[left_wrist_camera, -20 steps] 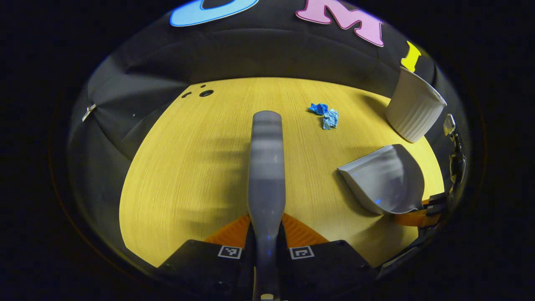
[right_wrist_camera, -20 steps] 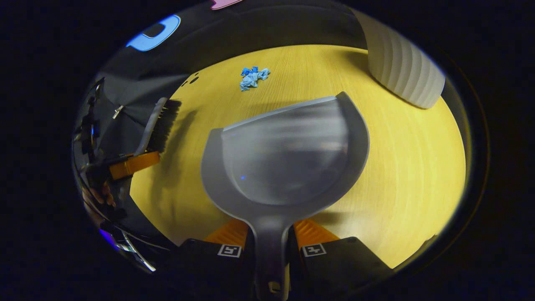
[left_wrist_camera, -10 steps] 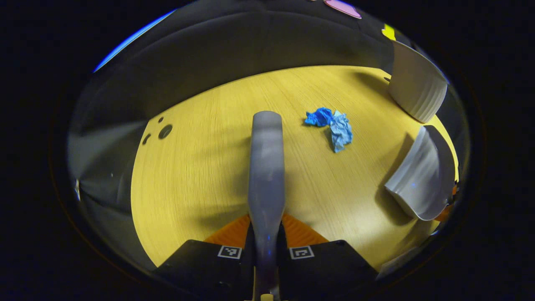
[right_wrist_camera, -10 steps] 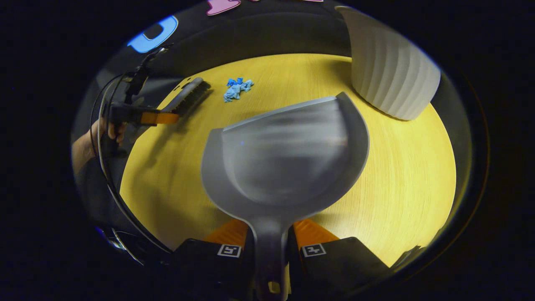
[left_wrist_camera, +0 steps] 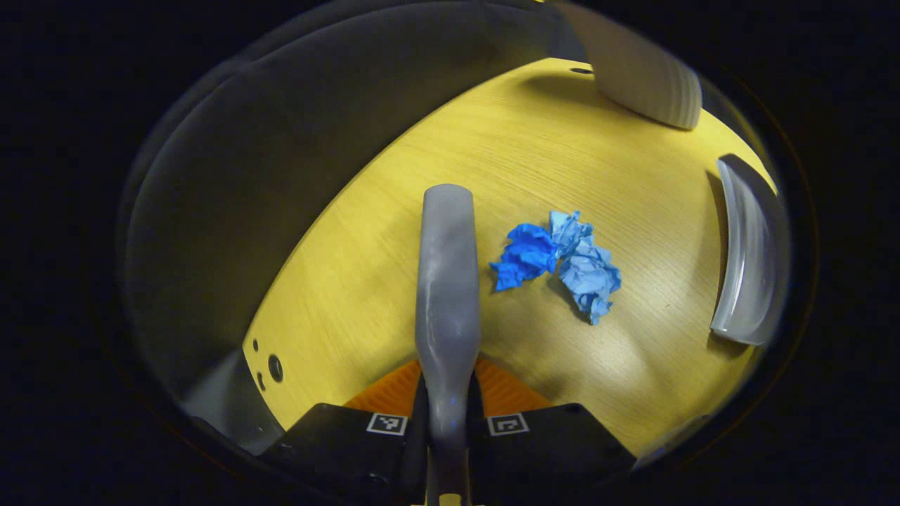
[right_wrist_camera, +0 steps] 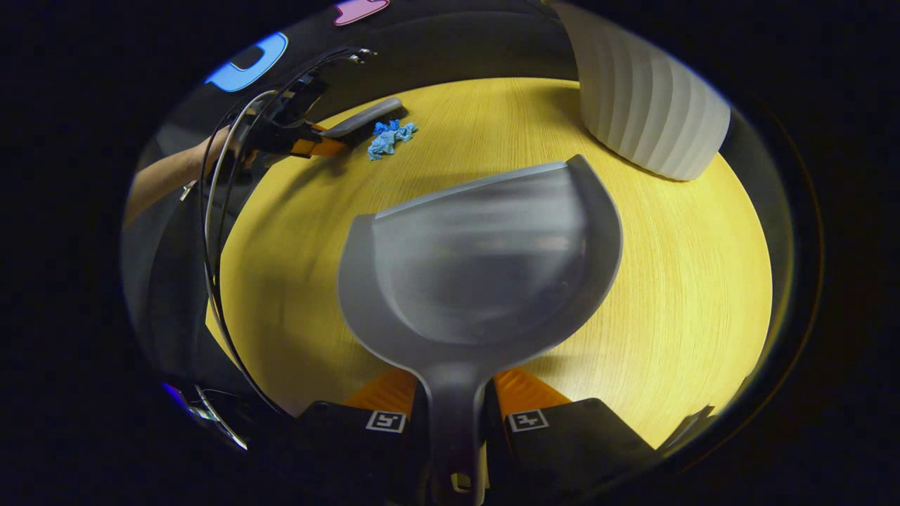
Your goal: Pick up the small broom and dustpan from the desktop, sweep the trash into the dustpan with the broom, and then empty the trash into the garbage bin.
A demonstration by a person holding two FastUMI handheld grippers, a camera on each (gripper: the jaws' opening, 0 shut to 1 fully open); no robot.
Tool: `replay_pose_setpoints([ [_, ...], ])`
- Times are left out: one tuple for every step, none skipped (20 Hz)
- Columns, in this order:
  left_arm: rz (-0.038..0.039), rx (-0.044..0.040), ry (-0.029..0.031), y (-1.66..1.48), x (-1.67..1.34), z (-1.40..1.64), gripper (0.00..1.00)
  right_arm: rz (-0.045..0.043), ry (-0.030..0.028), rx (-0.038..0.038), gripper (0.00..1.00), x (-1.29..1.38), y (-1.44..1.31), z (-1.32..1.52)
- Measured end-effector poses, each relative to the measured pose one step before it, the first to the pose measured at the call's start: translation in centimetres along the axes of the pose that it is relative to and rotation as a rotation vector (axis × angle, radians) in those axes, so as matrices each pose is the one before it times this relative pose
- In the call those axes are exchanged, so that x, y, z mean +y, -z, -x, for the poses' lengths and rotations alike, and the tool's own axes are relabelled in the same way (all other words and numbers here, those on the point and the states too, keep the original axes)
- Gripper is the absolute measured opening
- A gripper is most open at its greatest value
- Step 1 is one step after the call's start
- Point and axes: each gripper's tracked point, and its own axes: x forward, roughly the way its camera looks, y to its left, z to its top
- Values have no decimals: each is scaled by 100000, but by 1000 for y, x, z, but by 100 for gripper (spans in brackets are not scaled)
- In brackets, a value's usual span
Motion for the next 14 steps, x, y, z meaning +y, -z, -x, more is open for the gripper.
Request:
replay_pose_setpoints([
  [-3635,-830,1662,-398,-230,-202,27,152,-328,158,38,-10,24,10],
  [-3050,-931,2123,-327,-379,-107,30,92,-321,149,38,2,18,4],
  [-2411,-58,2928,-231,-600,110,30,208,-444,214,38,-32,7,-120],
  [-1987,128,2410,-63,-533,138,27,-1,-713,340,38,-4,-26,71],
  [-1030,65,2253,-217,-509,157,28,-244,-762,596,38,-85,61,-55],
  [-682,-274,2423,-294,-790,198,30,163,-831,627,38,-99,0,-324],
  [-916,-670,2833,-442,-1080,288,30,636,-656,328,38,-172,69,-390],
  [-1301,-696,3147,-290,-1405,262,27,904,-728,83,38,-51,55,-274],
  [-1997,-592,3138,-93,-1307,182,27,1128,-515,206,38,-191,-129,-315],
  [-3525,485,3147,171,-1237,60,27,746,-242,76,38,-133,-112,-65],
  [-4955,839,2038,-170,-1213,129,27,343,-239,231,38,-126,-95,-6],
  [-4428,489,1734,-271,-590,55,27,72,-351,-152,38,-115,-76,261],
  [-2537,194,2777,-313,-1221,83,27,86,-291,288,38,-105,21,302],
  [-717,-292,3487,-551,-1713,168,27,70,-97,-270,38,-137,-14,155],
])
